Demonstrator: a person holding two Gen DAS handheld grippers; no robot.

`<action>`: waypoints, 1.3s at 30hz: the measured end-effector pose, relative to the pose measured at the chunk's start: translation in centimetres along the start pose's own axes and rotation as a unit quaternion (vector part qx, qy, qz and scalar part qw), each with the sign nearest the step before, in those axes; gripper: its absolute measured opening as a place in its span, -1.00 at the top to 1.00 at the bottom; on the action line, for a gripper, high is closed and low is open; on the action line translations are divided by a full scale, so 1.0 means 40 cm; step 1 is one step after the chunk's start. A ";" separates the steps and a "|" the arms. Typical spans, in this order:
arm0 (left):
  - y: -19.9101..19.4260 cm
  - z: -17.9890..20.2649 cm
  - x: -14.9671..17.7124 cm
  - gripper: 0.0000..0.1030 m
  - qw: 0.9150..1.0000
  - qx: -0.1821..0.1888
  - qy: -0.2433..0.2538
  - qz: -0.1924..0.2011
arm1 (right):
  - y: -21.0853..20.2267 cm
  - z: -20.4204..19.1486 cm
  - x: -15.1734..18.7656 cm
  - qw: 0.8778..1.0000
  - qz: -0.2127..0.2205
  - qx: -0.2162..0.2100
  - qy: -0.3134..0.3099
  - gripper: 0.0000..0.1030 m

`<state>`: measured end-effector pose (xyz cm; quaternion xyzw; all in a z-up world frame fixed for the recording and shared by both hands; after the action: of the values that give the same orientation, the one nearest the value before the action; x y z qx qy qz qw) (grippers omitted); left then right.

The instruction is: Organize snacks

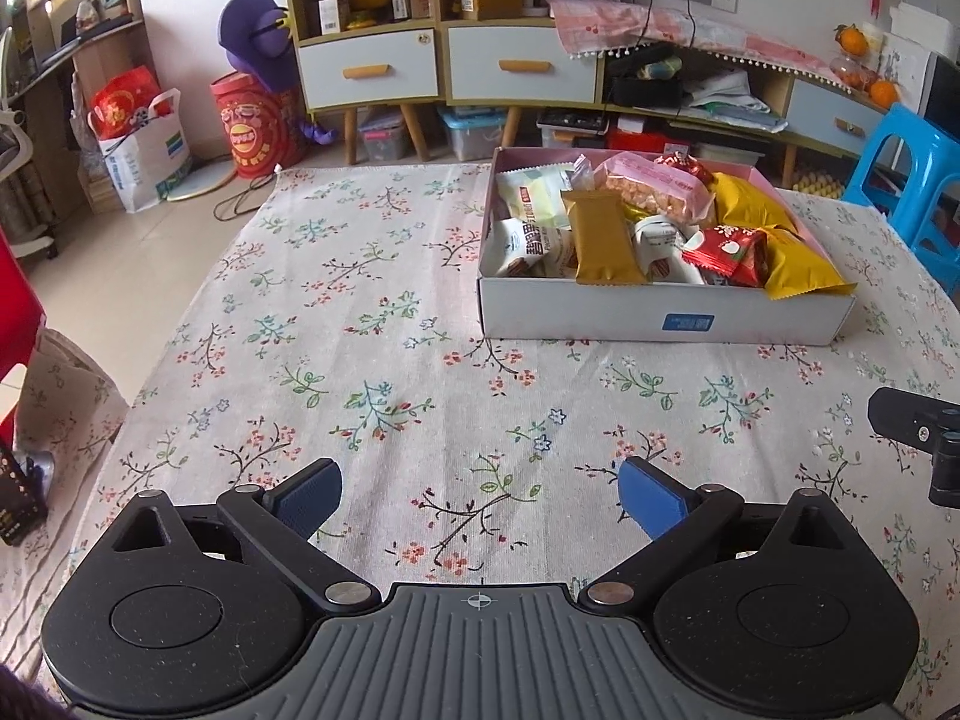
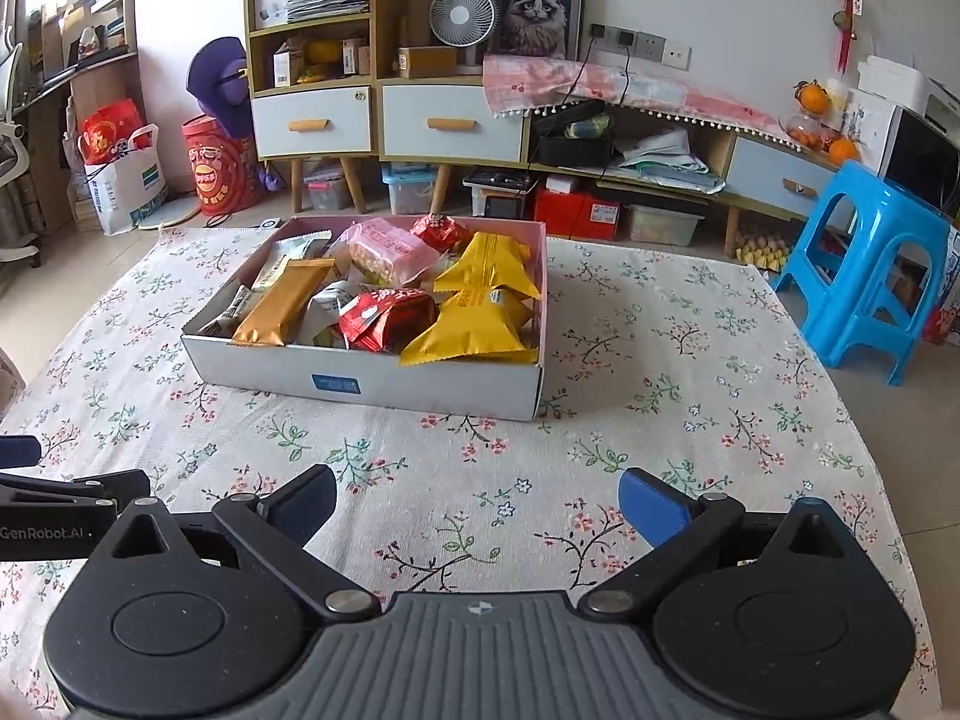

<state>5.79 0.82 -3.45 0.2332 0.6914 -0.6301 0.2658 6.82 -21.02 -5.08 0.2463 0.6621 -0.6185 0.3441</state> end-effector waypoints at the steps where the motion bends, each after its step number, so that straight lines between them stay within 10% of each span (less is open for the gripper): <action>1: 0.000 0.001 0.000 -0.94 1.000 0.000 0.001 0.000 | -0.001 -0.001 0.001 1.000 0.000 0.000 -0.001 -0.80; 39: -0.007 0.014 0.004 -0.95 1.000 0.010 0.006 -0.001 | 0.000 0.006 -0.003 1.000 -0.002 0.004 0.008 -0.83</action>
<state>5.53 0.24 -3.36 0.2392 0.6868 -0.6360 0.2582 6.94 -21.25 -4.99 0.2512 0.6628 -0.6199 0.3366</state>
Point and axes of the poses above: each gripper's, at about its wrist camera, not at the fingertips, and y roughly the way its jaws point, z to its right, x to its underside, the point moved 4 cm from there along y, roughly the way its jaws point, and after that the axes turned 2 degrees about y, right-handed, at the moved point
